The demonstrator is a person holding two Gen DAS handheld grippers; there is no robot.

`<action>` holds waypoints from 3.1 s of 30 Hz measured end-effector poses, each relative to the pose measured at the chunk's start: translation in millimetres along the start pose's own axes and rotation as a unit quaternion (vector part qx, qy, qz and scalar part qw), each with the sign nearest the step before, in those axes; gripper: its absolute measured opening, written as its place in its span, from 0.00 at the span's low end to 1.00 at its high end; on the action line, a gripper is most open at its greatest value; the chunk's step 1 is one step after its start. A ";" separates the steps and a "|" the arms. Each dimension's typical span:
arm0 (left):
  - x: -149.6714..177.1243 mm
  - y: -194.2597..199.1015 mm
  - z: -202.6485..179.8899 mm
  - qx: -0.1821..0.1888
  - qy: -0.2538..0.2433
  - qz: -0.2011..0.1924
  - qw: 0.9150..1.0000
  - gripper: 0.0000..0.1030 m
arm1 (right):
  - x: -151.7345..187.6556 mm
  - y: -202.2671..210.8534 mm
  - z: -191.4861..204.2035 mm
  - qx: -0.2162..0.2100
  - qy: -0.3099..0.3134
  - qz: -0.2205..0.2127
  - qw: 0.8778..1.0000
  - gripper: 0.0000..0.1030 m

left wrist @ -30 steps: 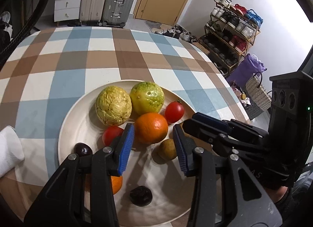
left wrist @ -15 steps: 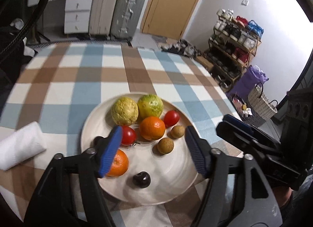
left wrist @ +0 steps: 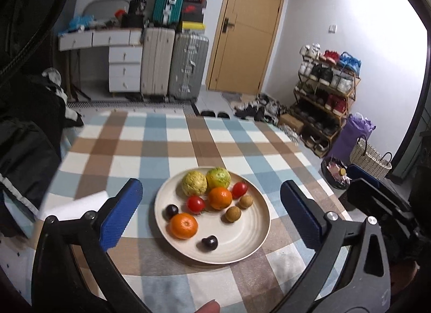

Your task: Organize fruits

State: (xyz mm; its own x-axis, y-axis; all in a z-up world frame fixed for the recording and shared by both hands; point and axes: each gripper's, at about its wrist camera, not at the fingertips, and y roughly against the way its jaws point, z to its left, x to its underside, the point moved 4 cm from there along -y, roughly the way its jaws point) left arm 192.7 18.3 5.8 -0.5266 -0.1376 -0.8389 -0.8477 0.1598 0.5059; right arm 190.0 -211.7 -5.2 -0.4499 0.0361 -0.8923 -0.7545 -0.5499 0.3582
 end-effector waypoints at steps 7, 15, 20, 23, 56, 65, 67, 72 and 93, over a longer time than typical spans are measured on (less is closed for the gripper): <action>0.2 50.4 10.5 -0.015 0.005 -0.046 0.999 0.99 | -2.8 35.2 19.8 0.025 0.021 -0.056 0.998 1.00; 9.4 101.1 16.4 -0.028 -0.001 -0.103 0.994 0.99 | 1.2 80.2 39.9 0.047 0.039 -0.149 0.987 1.00; 18.7 121.1 13.8 -0.030 -0.028 -0.152 0.988 0.99 | 10.8 90.2 45.5 0.063 0.053 -0.167 0.983 1.00; 27.5 125.7 16.0 -0.031 -0.029 -0.159 0.986 0.99 | 17.8 92.4 45.1 0.073 0.060 -0.172 0.981 1.00; 94.8 21.4 52.1 -0.066 -0.038 -0.109 0.991 0.99 | 86.0 -0.9 -13.8 0.110 0.090 -0.040 0.989 1.00; 98.5 13.5 39.6 -0.073 -0.072 -0.113 0.988 0.99 | 88.3 -6.2 -9.5 0.106 0.100 -0.032 0.989 1.00; 98.5 11.2 39.7 -0.072 -0.069 -0.111 0.989 0.99 | 87.9 -6.7 -9.5 0.106 0.100 -0.032 0.989 1.00; 95.5 10.7 39.7 -0.072 -0.073 -0.111 0.989 0.99 | 88.1 -6.6 -9.5 0.106 0.099 -0.032 0.989 1.00; 95.2 12.4 39.8 -0.071 -0.073 -0.111 0.989 0.99 | 87.8 -7.1 -9.1 0.102 0.101 -0.031 0.989 1.00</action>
State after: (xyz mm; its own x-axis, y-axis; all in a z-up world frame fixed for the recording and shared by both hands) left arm 134.7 46.1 -75.8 -0.3195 -0.0096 -0.9475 -0.9476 0.0004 0.3195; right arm 160.2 -212.2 -88.5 -0.3103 -0.1151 -0.9437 -0.8675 -0.3717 0.3306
